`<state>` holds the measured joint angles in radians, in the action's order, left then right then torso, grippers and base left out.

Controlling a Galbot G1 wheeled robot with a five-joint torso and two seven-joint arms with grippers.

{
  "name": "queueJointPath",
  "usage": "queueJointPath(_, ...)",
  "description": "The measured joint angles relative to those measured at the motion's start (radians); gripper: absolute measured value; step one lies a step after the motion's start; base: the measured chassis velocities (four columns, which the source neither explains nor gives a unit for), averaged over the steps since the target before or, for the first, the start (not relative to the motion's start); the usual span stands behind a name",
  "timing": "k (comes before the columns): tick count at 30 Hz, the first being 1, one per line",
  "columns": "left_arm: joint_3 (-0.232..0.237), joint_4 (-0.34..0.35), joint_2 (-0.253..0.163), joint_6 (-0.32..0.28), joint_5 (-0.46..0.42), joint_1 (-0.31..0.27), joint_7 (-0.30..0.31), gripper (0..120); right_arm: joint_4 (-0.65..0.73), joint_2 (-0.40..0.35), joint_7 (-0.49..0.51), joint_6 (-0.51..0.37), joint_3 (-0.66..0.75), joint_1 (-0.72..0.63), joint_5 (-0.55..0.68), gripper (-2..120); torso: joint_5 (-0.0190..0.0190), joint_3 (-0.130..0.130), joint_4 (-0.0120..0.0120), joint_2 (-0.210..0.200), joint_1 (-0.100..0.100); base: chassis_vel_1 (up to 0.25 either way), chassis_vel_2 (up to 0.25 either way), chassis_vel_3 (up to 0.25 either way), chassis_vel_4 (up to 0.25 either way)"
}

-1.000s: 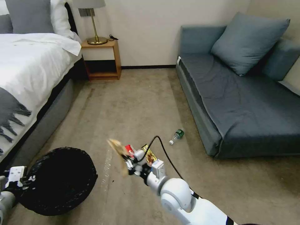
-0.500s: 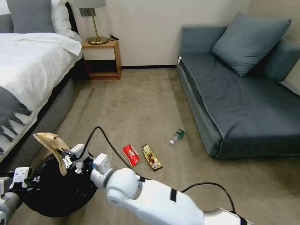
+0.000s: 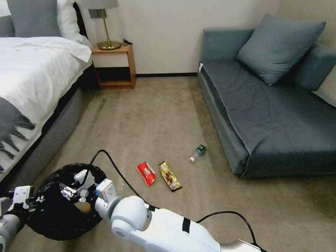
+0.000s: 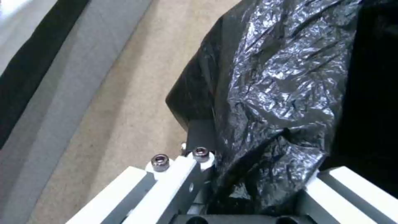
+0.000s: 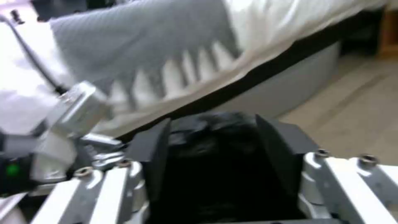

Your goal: Pick up the trash bin, then pick up the garbage on the floor and place it into the trash bin.

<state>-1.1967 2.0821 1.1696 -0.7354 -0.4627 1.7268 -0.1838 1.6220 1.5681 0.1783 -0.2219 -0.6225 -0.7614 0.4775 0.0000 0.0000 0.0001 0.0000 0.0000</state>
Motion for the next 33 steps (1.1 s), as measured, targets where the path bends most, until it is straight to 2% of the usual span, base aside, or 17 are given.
queueJointPath(1,0.0,0.0,0.0,0.0,0.0,0.0,0.0,3,0.0,0.0,0.0,0.0,0.0,0.0,0.0,57,0.0,0.0,0.0,0.0,0.0,0.0,0.0,0.0,0.0)
queueJointPath(5,0.002,-0.008,-0.002,0.0,0.0,-0.008,0.001,3,0.069,-0.105,-0.028,0.076,0.101,-0.088,-0.166,76,0.0003,0.0,-0.0002,0.0,0.0,0.0,0.0,0.0,0.0)
queueJointPath(7,0.002,-0.009,-0.002,0.0,0.0,-0.009,0.001,3,0.084,-0.131,-0.036,0.096,0.129,-0.11,-0.196,79,0.0003,0.0,-0.0001,0.0,0.0,0.0,0.0,0.0,0.0)
queueJointPath(9,0.002,-0.015,-0.003,0.0,0.0,-0.014,0.002,3,0.129,-0.228,-0.069,0.181,0.247,-0.201,-0.312,90,0.0003,0.0,-0.0004,0.0,0.0,0.0,0.0,0.0,0.0)
queueJointPath(11,0.002,-0.018,-0.002,0.0,0.0,-0.016,0.002,3,0.15,-0.275,-0.081,0.221,0.327,-0.254,-0.369,98,0.0003,0.0,-0.0005,0.0,0.0,0.0,0.0,0.0,0.0)
queueJointPath(13,0.002,-0.02,-0.001,0.0,0.0,-0.017,0.002,3,0.16,-0.295,-0.09,0.246,0.379,-0.289,-0.395,98,0.0003,0.0,-0.0004,0.0,0.0,0.0,0.0,0.0,0.0)
queueJointPath(14,0.002,-0.023,0.001,0.0,0.0,-0.02,0.002,3,0.171,-0.314,-0.101,0.282,0.462,-0.337,-0.415,99,0.0005,0.0,-0.0003,0.0,0.0,0.0,0.0,0.0,0.0)
queueJointPath(17,0.004,-0.025,0.005,0.0,0.0,-0.021,0.003,3,0.196,-0.344,-0.125,0.344,0.633,-0.451,-0.405,100,0.0004,0.0,-0.0003,0.0,0.0,0.0,0.0,0.0,0.0)
queueJointPath(18,0.004,-0.025,0.005,0.0,0.0,-0.021,0.003,3,0.196,-0.344,-0.125,0.344,0.633,-0.451,-0.405,100,0.0004,0.0,-0.0003,0.0,0.0,0.0,0.0,0.0,0.0)
queueJointPath(22,0.002,-0.021,0.006,0.0,0.0,-0.014,0.004,3,0.241,-0.385,-0.168,0.405,0.767,-0.594,-0.367,100,0.0003,0.0,-0.0003,0.0,0.0,0.0,0.0,0.0,0.0)
queueJointPath(27,-0.012,-0.018,0.012,0.0,-0.002,-0.012,0.005,3,0.256,-0.39,-0.192,0.439,0.798,-0.676,-0.328,100,0.0003,0.0,-0.0003,0.0,0.0,0.0,0.0,0.0,0.0)
queueJointPath(33,-0.022,-0.013,0.019,0.0,-0.004,-0.001,0.006,3,0.246,-0.376,-0.209,0.462,0.787,-0.697,-0.317,100,0.0002,0.0,0.0,0.0,0.0,0.0,0.0,0.0,0.0)
